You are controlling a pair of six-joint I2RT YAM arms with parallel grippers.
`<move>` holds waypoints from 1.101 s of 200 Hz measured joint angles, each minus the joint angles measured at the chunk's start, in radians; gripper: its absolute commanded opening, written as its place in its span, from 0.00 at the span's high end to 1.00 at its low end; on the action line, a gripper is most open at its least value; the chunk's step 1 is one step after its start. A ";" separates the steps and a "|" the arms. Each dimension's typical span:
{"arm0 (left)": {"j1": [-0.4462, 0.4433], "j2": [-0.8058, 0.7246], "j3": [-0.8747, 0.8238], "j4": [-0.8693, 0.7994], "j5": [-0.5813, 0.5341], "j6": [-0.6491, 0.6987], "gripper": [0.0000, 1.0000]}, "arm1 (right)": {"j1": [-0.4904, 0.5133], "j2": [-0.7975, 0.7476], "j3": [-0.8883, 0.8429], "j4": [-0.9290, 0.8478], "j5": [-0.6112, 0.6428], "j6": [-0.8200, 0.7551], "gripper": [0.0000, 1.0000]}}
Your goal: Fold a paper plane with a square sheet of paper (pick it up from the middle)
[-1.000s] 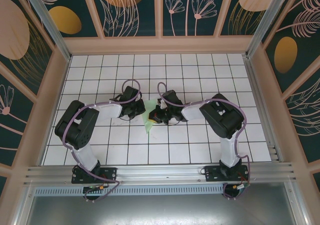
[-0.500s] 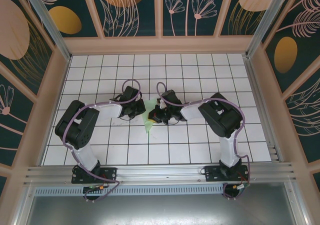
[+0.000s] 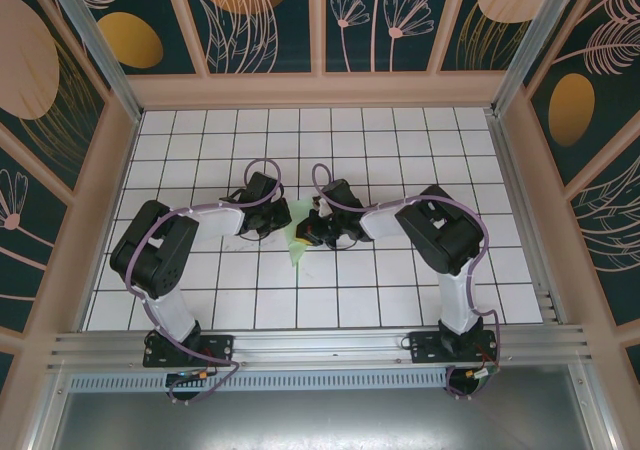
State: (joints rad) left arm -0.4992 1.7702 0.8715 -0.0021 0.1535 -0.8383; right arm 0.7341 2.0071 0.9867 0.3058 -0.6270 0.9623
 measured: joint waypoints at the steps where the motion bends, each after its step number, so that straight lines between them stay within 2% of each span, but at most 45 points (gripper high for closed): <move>1: 0.000 0.000 0.000 0.000 0.000 0.000 0.97 | 0.000 0.000 0.000 0.000 0.000 -0.001 1.00; 61: 0.000 0.000 0.000 0.000 0.000 0.000 0.95 | 0.001 0.003 0.002 -0.002 0.000 -0.015 1.00; 97: 0.003 -0.016 0.000 -0.019 -0.006 -0.008 0.86 | 0.001 0.003 0.011 -0.018 -0.002 -0.023 0.85; 135: 0.032 -0.133 -0.014 -0.051 -0.043 -0.042 0.77 | 0.004 0.003 0.027 -0.017 -0.009 -0.039 0.70; 182: 0.060 -0.220 -0.071 -0.056 -0.082 -0.080 0.75 | 0.005 0.003 0.034 -0.016 -0.019 -0.040 0.63; 195: 0.060 -0.229 -0.086 -0.056 -0.080 -0.086 0.75 | 0.005 0.003 0.037 -0.016 -0.021 -0.040 0.63; 220: 0.060 -0.253 -0.114 -0.053 -0.055 -0.092 0.81 | 0.005 0.003 0.037 -0.021 -0.018 -0.043 0.72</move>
State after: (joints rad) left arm -0.4393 1.5173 0.7574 -0.0547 0.0990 -0.9298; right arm 0.7395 2.0102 1.0237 0.2844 -0.6445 0.9195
